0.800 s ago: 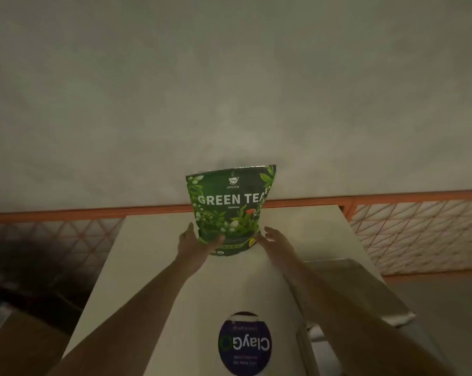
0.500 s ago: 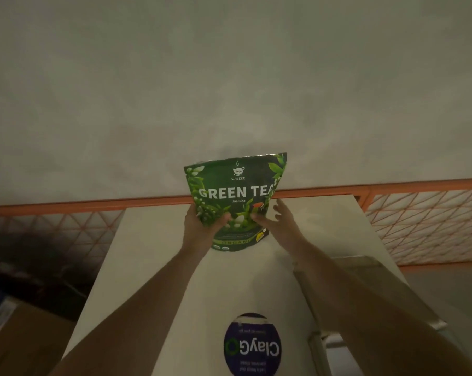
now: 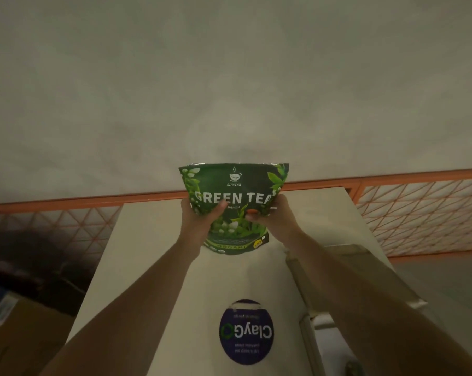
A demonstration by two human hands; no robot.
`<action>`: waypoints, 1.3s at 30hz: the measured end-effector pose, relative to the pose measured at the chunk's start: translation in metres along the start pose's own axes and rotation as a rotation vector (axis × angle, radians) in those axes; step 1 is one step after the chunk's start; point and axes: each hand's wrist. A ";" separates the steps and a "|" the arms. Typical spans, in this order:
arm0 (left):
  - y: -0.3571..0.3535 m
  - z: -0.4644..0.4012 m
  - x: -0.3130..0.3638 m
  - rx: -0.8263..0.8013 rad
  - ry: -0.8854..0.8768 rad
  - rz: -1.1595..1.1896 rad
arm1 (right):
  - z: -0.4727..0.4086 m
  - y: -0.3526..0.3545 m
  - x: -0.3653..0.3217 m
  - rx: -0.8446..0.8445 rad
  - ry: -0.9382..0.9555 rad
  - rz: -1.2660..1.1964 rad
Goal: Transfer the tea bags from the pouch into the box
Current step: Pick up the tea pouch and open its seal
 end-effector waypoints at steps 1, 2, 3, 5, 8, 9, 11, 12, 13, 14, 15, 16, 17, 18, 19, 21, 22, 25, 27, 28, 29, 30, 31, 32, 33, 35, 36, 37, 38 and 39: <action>0.002 0.005 -0.001 0.001 0.007 -0.007 | 0.002 0.003 0.010 -0.011 0.012 0.007; 0.004 0.012 -0.001 0.005 0.012 -0.009 | 0.006 0.004 0.016 -0.023 0.018 0.024; 0.007 0.020 0.000 0.008 0.017 -0.013 | 0.019 0.002 0.010 -0.025 0.032 0.048; 0.014 0.036 0.003 0.002 0.003 -0.027 | 0.047 0.001 0.000 -0.026 0.053 0.095; 0.024 0.064 0.009 -0.028 -0.006 -0.046 | 0.083 -0.001 -0.012 -0.035 0.087 0.156; 0.027 0.073 0.012 -0.037 -0.015 -0.046 | 0.094 -0.001 -0.015 -0.039 0.100 0.167; 0.033 0.092 0.015 -0.038 -0.014 -0.040 | 0.118 -0.002 -0.020 -0.057 0.122 0.179; 0.037 0.103 0.016 -0.040 -0.014 -0.037 | 0.130 -0.002 -0.022 -0.067 0.126 0.183; 0.040 0.114 0.016 -0.047 -0.019 -0.034 | 0.142 -0.001 -0.023 -0.079 0.128 0.192; 0.044 0.125 0.016 -0.053 -0.014 -0.027 | 0.155 0.000 -0.024 -0.091 0.136 0.197; 0.047 0.136 0.016 -0.060 -0.004 -0.020 | 0.168 0.001 -0.026 -0.105 0.143 0.203; 0.050 0.148 0.017 -0.060 0.008 -0.017 | 0.181 0.002 -0.026 -0.115 0.151 0.202; 0.052 0.161 0.018 -0.062 0.019 -0.019 | 0.195 0.004 -0.024 -0.120 0.155 0.204; 0.054 0.174 0.017 -0.067 0.030 -0.016 | 0.208 0.006 -0.023 -0.123 0.157 0.199; 0.056 0.186 0.015 -0.070 0.042 -0.010 | 0.222 0.008 -0.021 -0.126 0.153 0.195; 0.059 0.209 0.008 -0.066 0.065 -0.008 | 0.247 0.010 -0.015 -0.126 0.144 0.185; 0.060 0.219 0.004 -0.067 0.077 0.003 | 0.259 0.011 -0.011 -0.135 0.136 0.162; 0.063 0.244 -0.007 -0.055 0.106 0.033 | 0.292 0.015 -0.001 -0.242 0.115 0.100; 0.066 0.258 -0.014 -0.051 0.113 0.034 | 0.312 0.016 0.005 -0.258 0.104 0.091; 0.067 0.264 -0.017 -0.049 0.119 0.034 | 0.322 0.016 0.007 -0.255 0.108 0.091; 0.068 0.270 -0.018 -0.048 0.121 0.029 | 0.330 0.016 0.007 -0.254 0.119 0.099; 0.068 0.276 -0.019 -0.048 0.122 0.025 | 0.337 0.015 0.006 -0.249 0.133 0.108; 0.068 0.281 -0.022 -0.044 0.125 0.028 | 0.343 0.015 0.005 -0.239 0.142 0.113; 0.069 0.284 -0.026 -0.040 0.123 0.029 | 0.348 0.014 0.006 -0.227 0.143 0.111; 0.069 0.286 -0.029 -0.032 0.121 0.025 | 0.352 0.014 0.006 -0.216 0.140 0.105; 0.066 0.293 -0.025 -0.023 0.122 0.013 | 0.360 0.014 0.001 -0.213 0.131 0.077; 0.065 0.295 -0.022 -0.015 0.115 0.005 | 0.363 0.014 -0.004 -0.219 0.124 0.056; 0.065 0.295 -0.023 -0.007 0.113 -0.001 | 0.364 0.014 -0.009 -0.221 0.118 0.038; 0.064 0.294 -0.024 -0.002 0.110 -0.001 | 0.365 0.014 -0.016 -0.203 0.108 0.014; 0.064 0.294 -0.025 0.000 0.105 -0.003 | 0.365 0.015 -0.022 -0.169 0.112 0.004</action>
Point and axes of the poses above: each hand's wrist, its own z-axis away from the middle knuckle, its own y-axis out of the back of the hand, x = y × z, and after that the axes turned 10 degrees about -z, right-handed
